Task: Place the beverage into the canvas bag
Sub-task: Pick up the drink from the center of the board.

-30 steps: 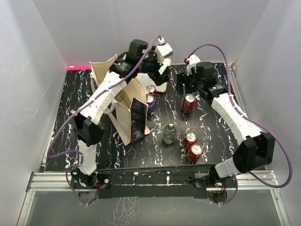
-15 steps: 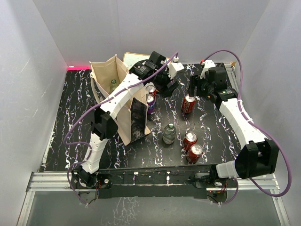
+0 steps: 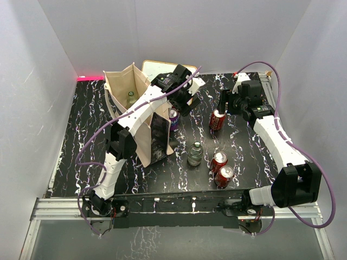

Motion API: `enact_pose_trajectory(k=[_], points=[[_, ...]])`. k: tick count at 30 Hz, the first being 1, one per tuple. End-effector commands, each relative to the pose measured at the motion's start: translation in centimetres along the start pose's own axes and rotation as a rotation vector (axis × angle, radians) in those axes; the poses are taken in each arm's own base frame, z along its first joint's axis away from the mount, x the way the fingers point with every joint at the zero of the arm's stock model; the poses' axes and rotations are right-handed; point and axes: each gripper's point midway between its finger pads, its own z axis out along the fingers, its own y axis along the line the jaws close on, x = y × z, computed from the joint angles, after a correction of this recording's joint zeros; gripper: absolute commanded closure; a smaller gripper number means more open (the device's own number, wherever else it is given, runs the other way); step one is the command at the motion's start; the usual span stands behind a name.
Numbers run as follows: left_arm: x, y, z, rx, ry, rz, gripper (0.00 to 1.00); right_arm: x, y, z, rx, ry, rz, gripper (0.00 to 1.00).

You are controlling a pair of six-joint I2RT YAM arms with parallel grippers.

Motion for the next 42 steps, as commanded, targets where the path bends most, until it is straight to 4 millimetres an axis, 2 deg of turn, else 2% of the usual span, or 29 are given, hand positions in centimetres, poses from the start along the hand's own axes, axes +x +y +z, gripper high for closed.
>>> enact_pose_trajectory(k=[1, 9, 15, 27, 42], points=[[0.8, 0.6, -1.4, -0.044, 0.029, -0.05, 0.13, -2.3, 0.4, -0.4, -0.023, -0.092, 0.003, 0.28], [2.4, 1.2, -1.1, -0.087, 0.083, -0.06, 0.13, -2.2, 0.3, -0.3, -0.031, -0.093, 0.013, 0.28], [2.5, 2.8, -1.2, -0.175, 0.09, -0.054, 0.12, -2.4, 0.2, -0.4, -0.034, -0.097, 0.016, 0.28], [3.5, 3.9, -0.2, -0.163, 0.118, -0.079, 0.1, -2.5, 0.2, -0.1, -0.045, -0.095, 0.019, 0.28], [4.4, 2.8, 1.8, -0.066, 0.155, -0.092, 0.12, -3.1, 0.0, 0.1, -0.048, -0.103, 0.023, 0.28]])
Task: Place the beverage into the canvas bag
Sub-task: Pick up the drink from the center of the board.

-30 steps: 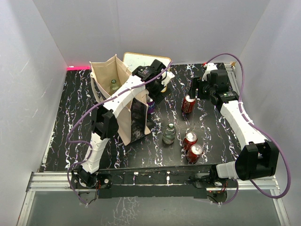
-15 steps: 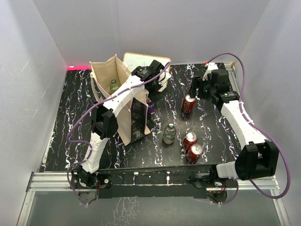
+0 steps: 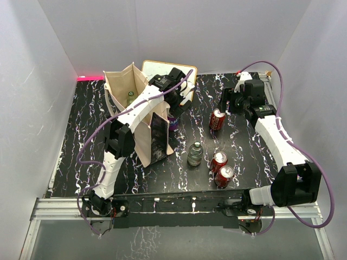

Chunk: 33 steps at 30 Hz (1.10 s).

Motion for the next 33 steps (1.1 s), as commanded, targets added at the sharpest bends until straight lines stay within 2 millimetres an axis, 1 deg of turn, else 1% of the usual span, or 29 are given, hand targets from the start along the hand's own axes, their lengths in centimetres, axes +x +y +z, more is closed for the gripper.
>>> enact_pose_trajectory(k=[1, 5, 13, 20, 27, 30, 32, 33], points=[[0.4, -0.6, 0.9, 0.037, 0.035, -0.001, 0.13, -2.5, 0.2, 0.0, -0.014, -0.08, -0.008, 0.28], [0.5, -0.5, 1.5, 0.037, 0.047, 0.021, 0.15, -2.4, 0.1, 0.0, -0.014, -0.078, -0.007, 0.28], [1.4, -0.7, 1.8, 0.044, 0.085, 0.025, 0.2, -2.4, 0.1, 0.2, -0.021, -0.079, -0.003, 0.29], [0.2, -0.7, 1.9, 0.05, 0.042, 0.028, 0.28, -2.3, 0.1, 0.4, -0.025, -0.074, 0.0, 0.29], [-0.3, -0.8, 1.9, 0.064, 0.024, 0.039, 0.44, -2.3, 0.0, 0.3, -0.022, -0.077, -0.001, 0.28], [-0.5, -0.9, 1.6, 0.07, 0.011, 0.044, 0.5, -2.3, 0.0, 0.4, -0.024, -0.076, -0.001, 0.28], [-0.9, -1.2, 1.2, 0.092, -0.01, 0.06, 0.58, -2.3, 0.0, 0.3, -0.025, -0.077, -0.001, 0.28], [-1.3, -1.4, 0.7, 0.108, -0.031, 0.073, 0.65, -2.4, 0.0, 0.4, -0.025, -0.077, 0.0, 0.29]])
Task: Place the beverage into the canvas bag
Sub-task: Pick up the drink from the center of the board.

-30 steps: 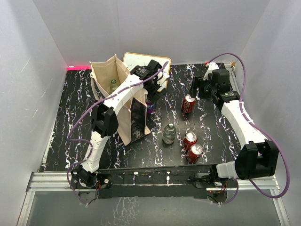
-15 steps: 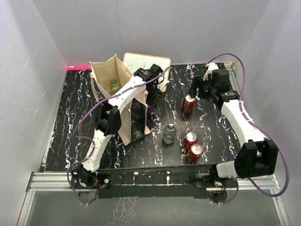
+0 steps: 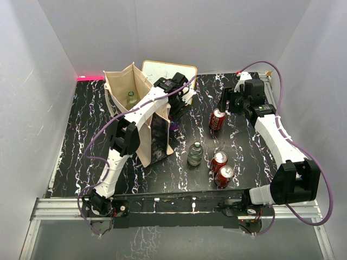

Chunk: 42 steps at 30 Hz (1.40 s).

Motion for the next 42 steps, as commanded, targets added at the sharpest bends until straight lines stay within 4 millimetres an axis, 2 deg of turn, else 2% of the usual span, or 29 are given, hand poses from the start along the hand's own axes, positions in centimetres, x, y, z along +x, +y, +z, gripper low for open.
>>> enact_pose_trajectory(k=[1, 4, 5, 14, 23, 28, 34, 42], points=[[-2.5, -0.7, -3.3, 0.053, -0.128, 0.06, 0.74, -2.5, 0.1, -0.2, -0.012, -0.081, -0.013, 0.29], [-3.5, -1.8, -4.9, 0.119, -0.21, 0.129, 0.96, -2.6, 0.2, -0.1, -0.016, -0.08, -0.014, 0.28], [-3.9, -2.0, -5.6, 0.124, -0.244, 0.149, 1.0, -2.6, 0.3, -0.1, -0.018, -0.08, -0.015, 0.29], [-7.5, -2.5, -13.7, 0.099, -0.535, 0.331, 1.0, -3.0, 0.4, 0.1, -0.029, -0.08, -0.015, 0.29], [-10.3, -1.5, -21.3, -0.013, -0.747, 0.374, 1.0, -3.6, 0.6, 0.3, -0.039, -0.082, -0.014, 0.29], [-11.8, -0.2, -25.8, -0.11, -0.84, 0.366, 1.0, -4.0, 0.8, 0.6, -0.048, -0.08, -0.012, 0.29], [-11.1, 1.1, -30.2, -0.22, -0.892, 0.336, 1.0, -4.8, 1.1, 1.0, -0.065, -0.083, -0.005, 0.29], [-7.6, 2.1, -35.6, -0.337, -0.922, 0.319, 1.0, -5.5, 2.1, 1.6, -0.111, -0.09, 0.007, 0.29]])
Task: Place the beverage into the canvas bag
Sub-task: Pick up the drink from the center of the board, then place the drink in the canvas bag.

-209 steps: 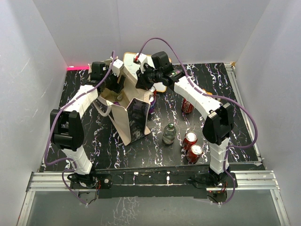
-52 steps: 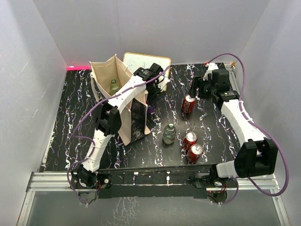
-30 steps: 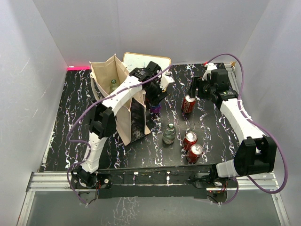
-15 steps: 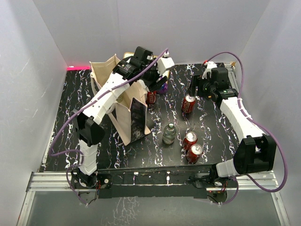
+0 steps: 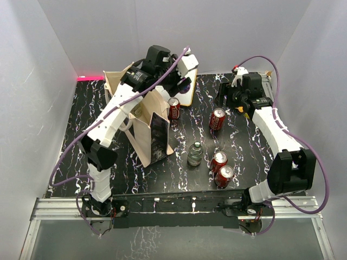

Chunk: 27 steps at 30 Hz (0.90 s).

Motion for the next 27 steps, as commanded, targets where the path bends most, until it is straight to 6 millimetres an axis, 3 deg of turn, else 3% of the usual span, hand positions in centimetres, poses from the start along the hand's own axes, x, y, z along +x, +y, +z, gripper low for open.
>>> enact_pose_trajectory(k=[1, 5, 8, 14, 17, 20, 27], points=[[-5.6, 3.7, -9.9, -0.188, -0.191, 0.05, 1.0, -4.0, 1.4, -0.6, -0.045, -0.105, -0.019, 0.29], [-5.1, 4.9, -13.7, -0.232, -0.215, 0.017, 1.0, -4.1, 2.2, -0.5, -0.059, -0.103, -0.041, 0.29], [-3.7, 6.1, -16.3, -0.261, -0.218, -0.042, 1.0, -4.3, 2.9, -0.5, -0.068, -0.104, -0.063, 0.29], [2.2, 5.4, -18.1, -0.259, -0.121, -0.137, 1.0, -5.2, 4.6, -0.1, -0.09, -0.116, -0.11, 0.29], [4.4, 4.4, -17.3, -0.211, -0.067, -0.172, 1.0, -6.4, 6.0, 0.0, -0.116, -0.139, -0.143, 0.29], [5.0, 3.4, -16.6, -0.159, -0.05, -0.194, 1.0, -6.9, 7.4, 0.4, -0.138, -0.149, -0.173, 0.29], [6.6, 3.7, -13.6, -0.09, 0.076, -0.268, 1.0, -6.3, 9.3, 0.6, -0.156, -0.149, -0.229, 0.28]])
